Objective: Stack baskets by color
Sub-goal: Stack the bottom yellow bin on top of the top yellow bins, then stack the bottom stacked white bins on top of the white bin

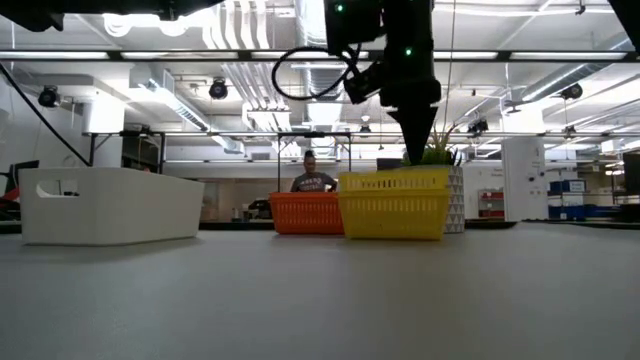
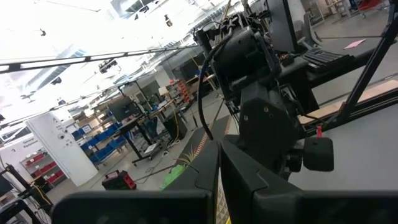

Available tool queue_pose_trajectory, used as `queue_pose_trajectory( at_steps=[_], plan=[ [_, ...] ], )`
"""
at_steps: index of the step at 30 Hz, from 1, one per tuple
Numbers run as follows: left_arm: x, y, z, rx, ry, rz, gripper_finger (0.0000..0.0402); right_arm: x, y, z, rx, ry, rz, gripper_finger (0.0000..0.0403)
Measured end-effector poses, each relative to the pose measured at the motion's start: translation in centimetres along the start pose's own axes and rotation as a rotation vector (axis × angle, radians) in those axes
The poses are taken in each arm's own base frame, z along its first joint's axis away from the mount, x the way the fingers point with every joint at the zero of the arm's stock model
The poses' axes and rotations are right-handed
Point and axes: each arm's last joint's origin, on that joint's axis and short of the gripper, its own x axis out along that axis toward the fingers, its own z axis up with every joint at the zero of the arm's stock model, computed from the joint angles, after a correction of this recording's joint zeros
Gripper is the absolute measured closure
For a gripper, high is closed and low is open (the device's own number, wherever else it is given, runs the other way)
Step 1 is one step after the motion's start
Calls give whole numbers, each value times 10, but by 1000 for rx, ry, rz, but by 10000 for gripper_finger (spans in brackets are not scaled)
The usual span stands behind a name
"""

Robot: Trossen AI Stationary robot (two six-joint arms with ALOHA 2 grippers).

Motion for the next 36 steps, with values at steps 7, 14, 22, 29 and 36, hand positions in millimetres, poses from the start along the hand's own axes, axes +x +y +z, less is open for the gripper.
queue_pose_trajectory(
  at_steps=[7, 14, 22, 29, 36],
  plan=[
    [0, 0, 0, -1, 1, -1, 402, -22, 2, -13, -11, -114, 28, 282],
    [0, 0, 0, -4, 1, -1, 402, -22, 5, -28, -105, -462, 242, 364],
    [0, 0, 0, -30, 0, -1, 402, -4, 2, -66, -107, -898, 370, 394],
    [0, 2, -3, -129, 57, 81, 402, 15, -2, -95, -137, -1237, 347, 394],
    [2, -7, -21, -482, 234, 159, 402, 7, -11, -116, -202, -1361, 283, 394]
  ],
)
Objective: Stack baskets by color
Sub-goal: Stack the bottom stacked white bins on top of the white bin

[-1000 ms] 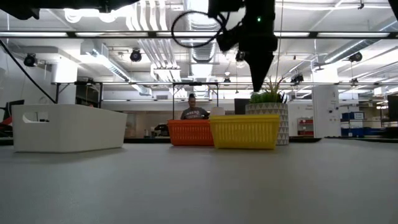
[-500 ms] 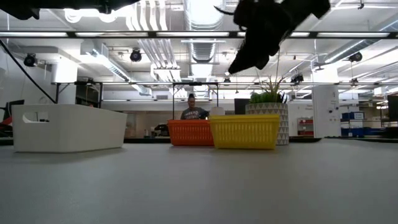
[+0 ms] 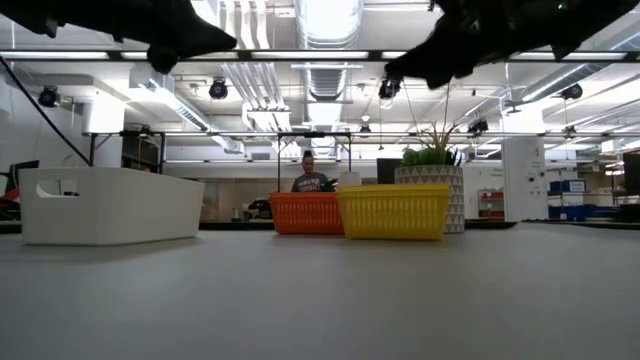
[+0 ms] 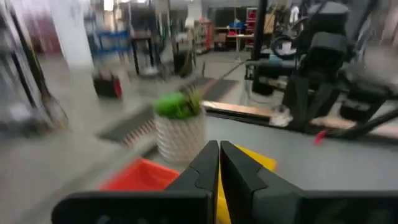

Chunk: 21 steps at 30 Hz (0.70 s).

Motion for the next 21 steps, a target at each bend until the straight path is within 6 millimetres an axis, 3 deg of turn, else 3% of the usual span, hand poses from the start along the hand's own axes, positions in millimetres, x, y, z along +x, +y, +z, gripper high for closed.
queue_pose_trajectory(
  at_steps=[6, 12, 16, 21],
  plan=[
    [7, -18, -8, -261, 78, -82, 402, -20, -3, 16, -161, -95, -24, 394],
    [17, -48, -11, -362, 183, -211, 402, -37, -6, 30, -267, -173, -54, 394],
    [15, -77, 6, -416, 315, -454, 402, -46, -7, 33, -308, -179, -60, 394],
    [9, -109, 34, -451, 628, -439, 402, -49, -6, 28, -314, -126, -42, 394]
  ],
)
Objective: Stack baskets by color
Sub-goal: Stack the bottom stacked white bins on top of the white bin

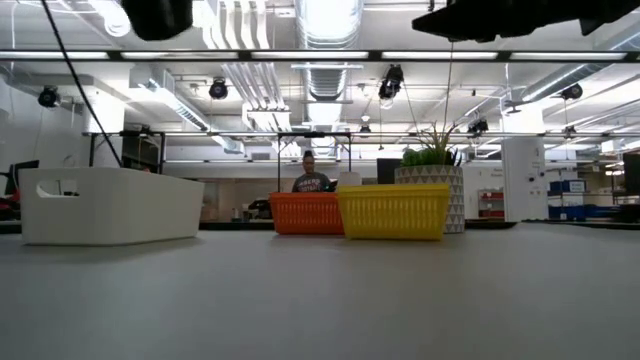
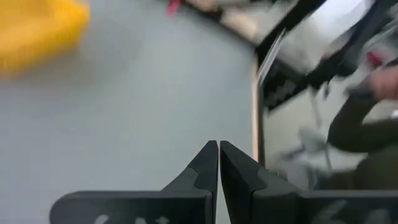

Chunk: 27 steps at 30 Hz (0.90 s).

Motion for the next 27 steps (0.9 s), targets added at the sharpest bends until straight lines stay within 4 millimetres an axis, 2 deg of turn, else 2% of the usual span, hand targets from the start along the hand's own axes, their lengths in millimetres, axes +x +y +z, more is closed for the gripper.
queue_pose_trajectory(
  at_steps=[5, 8, 11, 15, 19, 24, 27],
  plan=[
    [4, -33, -11, -56, 370, 60, 402, 3, 2, -4, 12, 28, 16, 394],
    [3, -54, -31, 50, 632, 45, 402, 5, 3, -5, 11, 40, 22, 394],
    [-2, -75, -54, 168, 810, 42, 402, 5, 4, -7, 11, 53, 30, 394],
    [-2, -98, -83, 196, 853, 44, 402, 5, 4, -7, 22, 52, 31, 394],
    [6, -110, -108, 122, 883, 67, 402, 5, 4, -7, 29, 52, 33, 394],
    [11, -109, -124, -114, 896, 232, 402, 5, 4, -8, 58, 57, 39, 394],
    [11, -107, -126, -159, 891, 256, 402, 5, 7, -10, 80, 74, 78, 394]
  ],
)
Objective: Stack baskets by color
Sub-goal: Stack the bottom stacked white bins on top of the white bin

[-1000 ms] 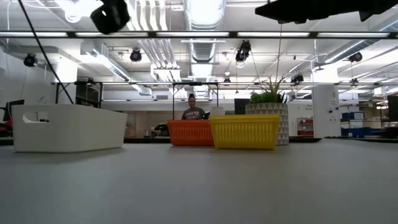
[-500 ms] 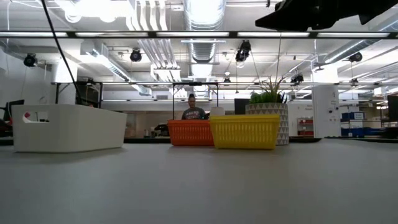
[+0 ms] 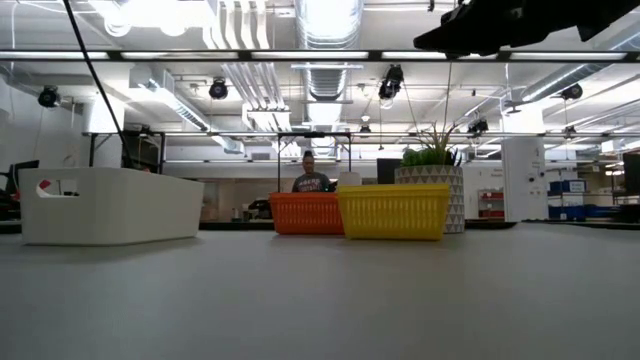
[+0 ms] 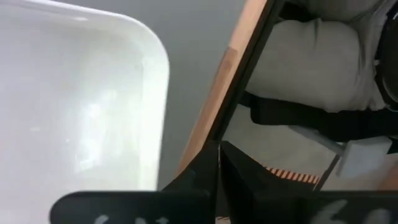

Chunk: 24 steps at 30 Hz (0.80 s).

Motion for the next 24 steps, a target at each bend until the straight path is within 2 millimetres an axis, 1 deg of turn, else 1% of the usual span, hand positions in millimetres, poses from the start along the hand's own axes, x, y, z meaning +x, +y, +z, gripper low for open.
queue_pose_trajectory(
  at_steps=[6, 9, 12, 19, 22, 24],
  plan=[
    [-13, 7, -3, -4, 3, 14, 401, 0, 5, -2, 65, -18, 133, 394],
    [-14, 7, -5, -3, 4, 10, 389, 0, 7, -2, 70, -22, 169, 394],
    [-11, 8, -7, -27, 10, 22, 358, 0, 6, -2, 69, -23, 169, 394],
    [0, 18, -11, -9, 41, 140, 260, 0, 6, -2, 67, -24, 168, 394],
    [7, 22, -13, 7, 44, 146, 233, -1, 7, -2, 73, -22, 169, 394],
    [15, 25, -12, 10, 41, 131, 226, -1, 7, -2, 82, -16, 171, 394]
  ],
)
